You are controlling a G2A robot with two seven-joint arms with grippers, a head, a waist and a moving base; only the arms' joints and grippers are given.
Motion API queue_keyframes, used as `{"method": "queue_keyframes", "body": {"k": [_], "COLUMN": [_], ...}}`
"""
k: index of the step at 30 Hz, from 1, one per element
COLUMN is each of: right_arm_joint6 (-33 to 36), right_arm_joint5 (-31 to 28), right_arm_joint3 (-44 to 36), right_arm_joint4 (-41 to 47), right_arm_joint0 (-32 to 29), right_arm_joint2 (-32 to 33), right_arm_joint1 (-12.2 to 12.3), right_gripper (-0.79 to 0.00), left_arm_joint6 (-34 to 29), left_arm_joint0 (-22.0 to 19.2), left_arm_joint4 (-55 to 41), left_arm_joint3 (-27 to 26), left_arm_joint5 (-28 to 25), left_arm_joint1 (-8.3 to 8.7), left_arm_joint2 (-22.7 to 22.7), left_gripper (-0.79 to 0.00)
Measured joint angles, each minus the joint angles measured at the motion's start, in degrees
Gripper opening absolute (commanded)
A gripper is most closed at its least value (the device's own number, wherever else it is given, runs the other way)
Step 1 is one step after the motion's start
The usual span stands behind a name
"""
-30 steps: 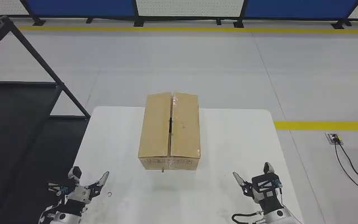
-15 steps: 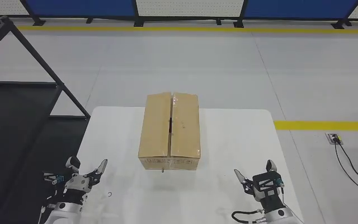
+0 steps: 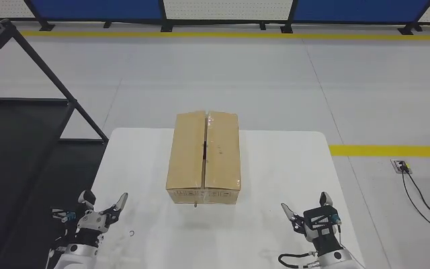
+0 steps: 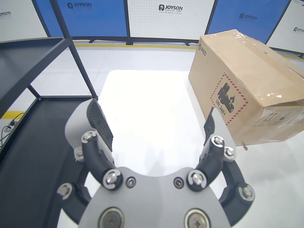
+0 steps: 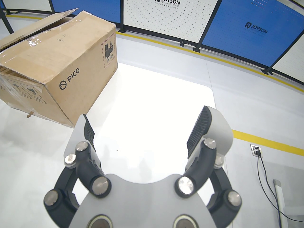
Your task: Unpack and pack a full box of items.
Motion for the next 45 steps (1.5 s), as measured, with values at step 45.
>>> {"method": "queue_keyframes", "body": {"k": [45], "right_arm_joint6": [5.2], "right_arm_joint5": [13.6], "right_arm_joint3": [10.3], "right_arm_joint4": [-6.0], "right_arm_joint0": [16.3], "right_arm_joint2": [-13.8], "right_arm_joint1": [-3.3], "right_gripper": [0.000], "left_arm_joint6": [-5.7], "left_arm_joint0": [-13.9], "left_arm_joint4": [3.5], "left_arm_joint3": [7.3], "left_arm_joint5": [-3.6], "left_arm_joint1": [-0.34], "left_arm_joint2": [5.4], "left_gripper": [0.000]}}
